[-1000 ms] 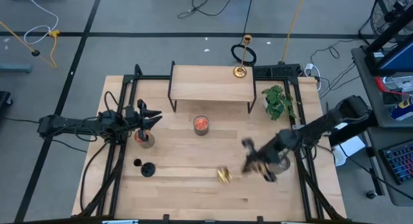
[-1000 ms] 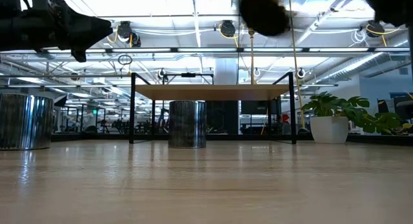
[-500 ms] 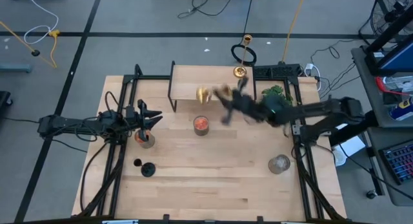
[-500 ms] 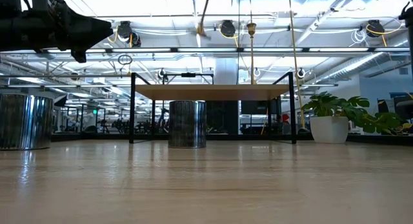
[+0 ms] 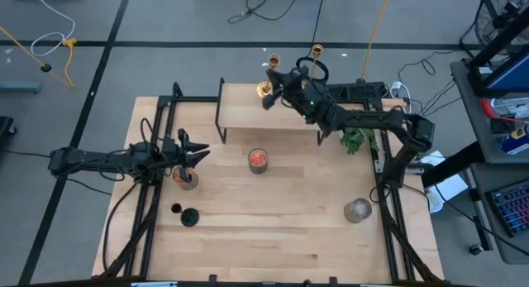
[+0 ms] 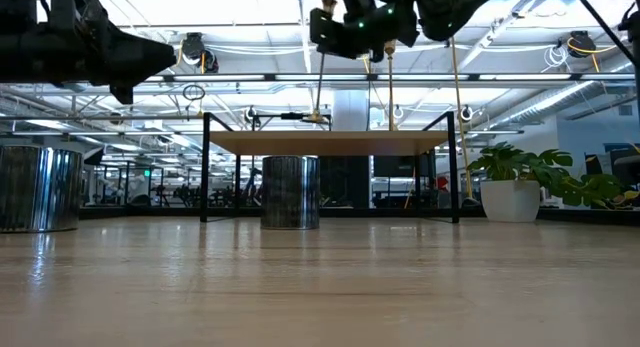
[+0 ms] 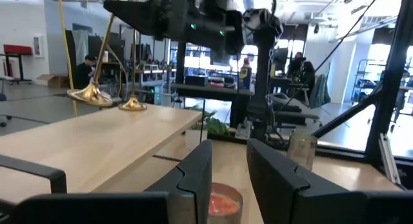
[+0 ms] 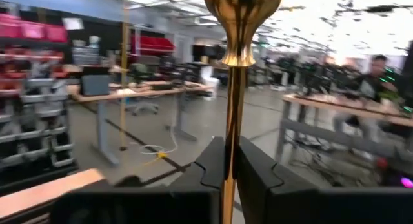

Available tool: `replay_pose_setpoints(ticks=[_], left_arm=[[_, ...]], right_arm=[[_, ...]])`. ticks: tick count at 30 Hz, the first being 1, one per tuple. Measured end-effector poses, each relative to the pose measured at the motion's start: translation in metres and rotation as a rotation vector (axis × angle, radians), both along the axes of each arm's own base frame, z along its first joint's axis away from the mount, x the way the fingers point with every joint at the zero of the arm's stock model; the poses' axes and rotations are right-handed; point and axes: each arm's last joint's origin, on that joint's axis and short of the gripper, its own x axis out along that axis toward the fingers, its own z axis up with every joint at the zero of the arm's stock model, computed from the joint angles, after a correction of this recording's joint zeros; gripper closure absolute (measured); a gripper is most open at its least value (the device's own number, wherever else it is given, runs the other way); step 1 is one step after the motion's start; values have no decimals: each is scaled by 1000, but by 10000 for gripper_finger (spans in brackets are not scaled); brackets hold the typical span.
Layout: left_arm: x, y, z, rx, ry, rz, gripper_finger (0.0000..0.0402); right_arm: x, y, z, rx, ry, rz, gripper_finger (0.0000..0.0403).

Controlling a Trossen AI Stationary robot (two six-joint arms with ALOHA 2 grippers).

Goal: Pick & Place candle stick holders
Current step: Put the gold candle holder on the shelf, then put the black candle holder on the shelf

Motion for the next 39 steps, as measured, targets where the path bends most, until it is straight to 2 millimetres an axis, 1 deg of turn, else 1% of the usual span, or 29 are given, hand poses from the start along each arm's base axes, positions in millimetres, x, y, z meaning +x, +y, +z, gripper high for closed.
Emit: replay_pose_setpoints(ticks=[3,7,12,21,24,28,32,39], left_arm=[[0,0,-2,0,19,0,298],[0,0,-3,2,29,0,298],[1,0,-4,1,40,0,298],[1,0,-4,0,41,-1,298],[1,0,-4,0,43,-1,298],[1,0,-4,-1,47,-1,298],[1,0,-5,-1,47,-1,298],[1,0,-6,-3,63,-1,298]], right_arm=[[-2,-12,-5,36,-21,-24,386],[-1,-22,-15,74,-4,-44,388],[4,-26,-28,104,11,-50,387],[3,-28,-30,103,28,-105,383],[3,-28,-30,103,31,-104,370],[4,-28,-34,116,47,-104,341],[3,-28,-32,111,36,-104,316],[3,-28,-32,112,38,-104,285]])
